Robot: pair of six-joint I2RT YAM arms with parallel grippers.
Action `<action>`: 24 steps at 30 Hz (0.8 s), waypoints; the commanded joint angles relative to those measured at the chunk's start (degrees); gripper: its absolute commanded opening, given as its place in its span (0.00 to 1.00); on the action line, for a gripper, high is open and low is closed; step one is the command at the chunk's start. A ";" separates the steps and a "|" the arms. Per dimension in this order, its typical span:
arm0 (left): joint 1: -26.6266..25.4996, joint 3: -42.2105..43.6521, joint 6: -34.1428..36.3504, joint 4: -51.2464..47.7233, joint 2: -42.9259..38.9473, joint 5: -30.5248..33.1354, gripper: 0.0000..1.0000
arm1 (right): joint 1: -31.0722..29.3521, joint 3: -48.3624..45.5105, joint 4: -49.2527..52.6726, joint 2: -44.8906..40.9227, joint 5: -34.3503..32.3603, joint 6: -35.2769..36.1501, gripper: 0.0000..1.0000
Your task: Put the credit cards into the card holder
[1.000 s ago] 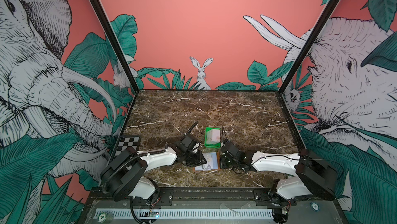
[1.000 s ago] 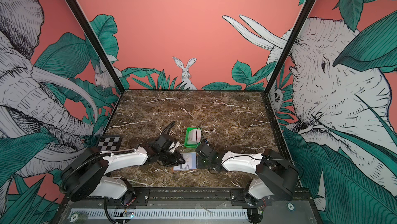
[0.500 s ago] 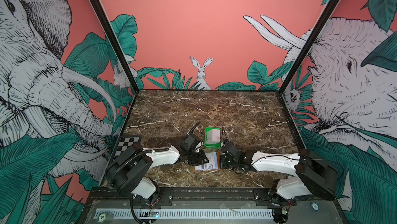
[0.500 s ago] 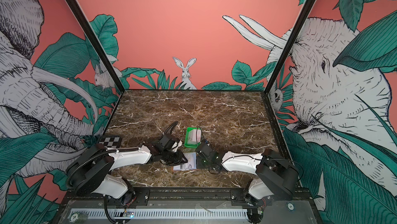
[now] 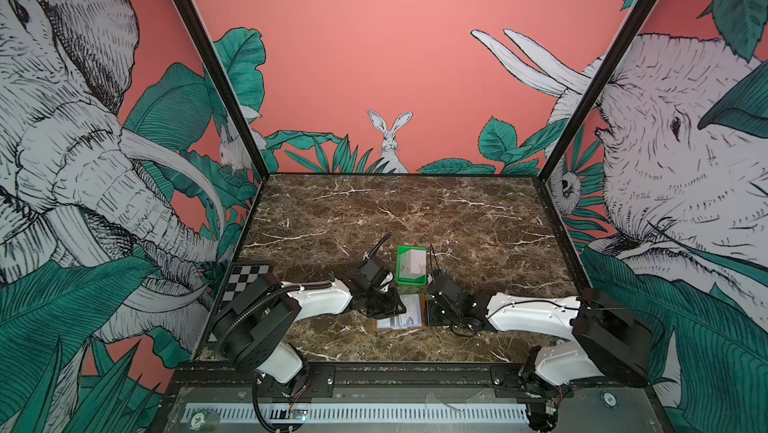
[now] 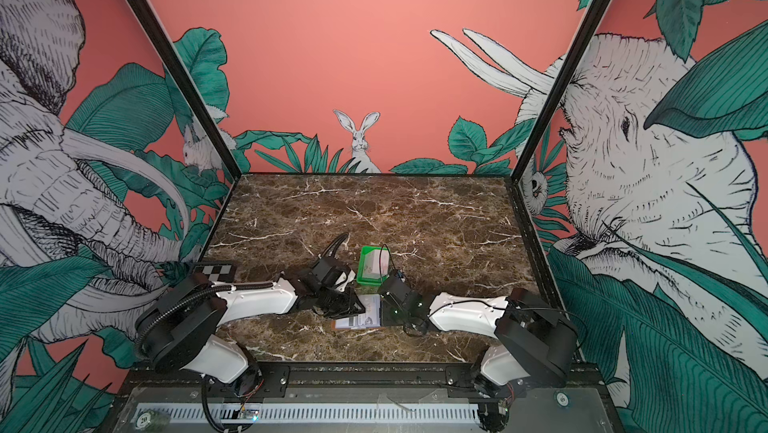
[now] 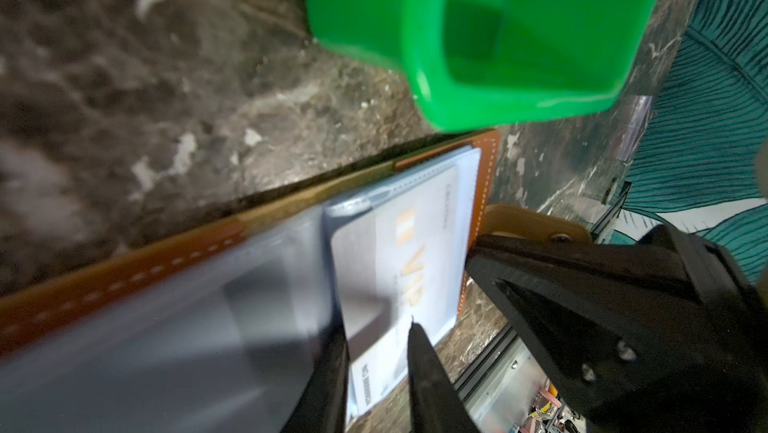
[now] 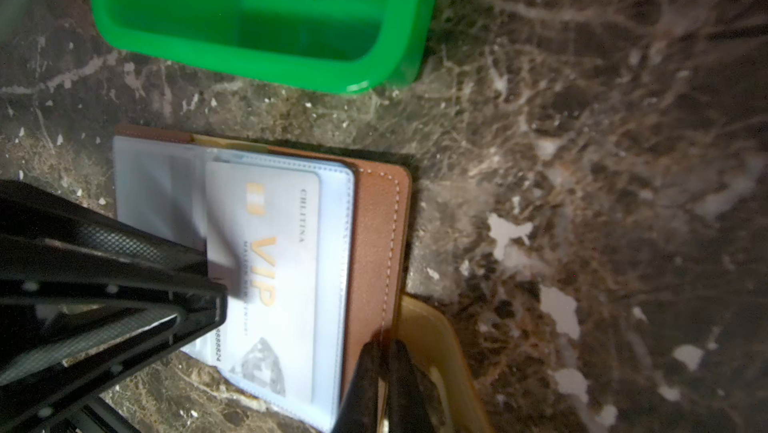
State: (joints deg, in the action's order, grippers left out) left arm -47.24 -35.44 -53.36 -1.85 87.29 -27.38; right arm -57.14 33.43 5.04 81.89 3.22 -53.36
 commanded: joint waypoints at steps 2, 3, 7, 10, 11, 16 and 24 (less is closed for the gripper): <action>-1.26 -2.15 -0.25 0.98 1.13 -0.04 0.26 | -0.75 0.93 1.37 0.32 -0.51 0.80 0.08; -1.48 -2.38 -0.19 0.73 1.22 -0.05 0.26 | -0.74 1.05 1.58 0.27 -0.66 0.87 0.08; -1.91 -3.13 0.57 -1.01 0.79 0.47 0.26 | -0.71 1.37 2.69 0.34 -1.62 1.15 0.08; -1.97 -3.82 2.16 -4.91 -0.08 2.17 0.26 | -0.75 1.62 3.43 0.47 -2.47 0.98 0.07; -1.98 -3.91 2.86 -6.65 -0.71 3.23 0.26 | -0.69 1.87 4.12 0.49 -2.88 0.95 0.07; -1.97 -4.52 4.71 -12.59 -3.27 7.45 0.27 | -0.70 2.16 5.71 -0.49 -4.20 1.02 0.08; -1.98 -4.85 5.42 -14.88 -5.87 11.09 0.30 | -0.73 3.20 6.39 -0.89 -4.06 2.11 0.10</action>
State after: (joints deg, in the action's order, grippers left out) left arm -49.10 -38.98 -48.95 -14.13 82.78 -18.85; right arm -57.56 35.44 9.91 81.89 0.40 -52.25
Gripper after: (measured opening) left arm 0.298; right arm 0.104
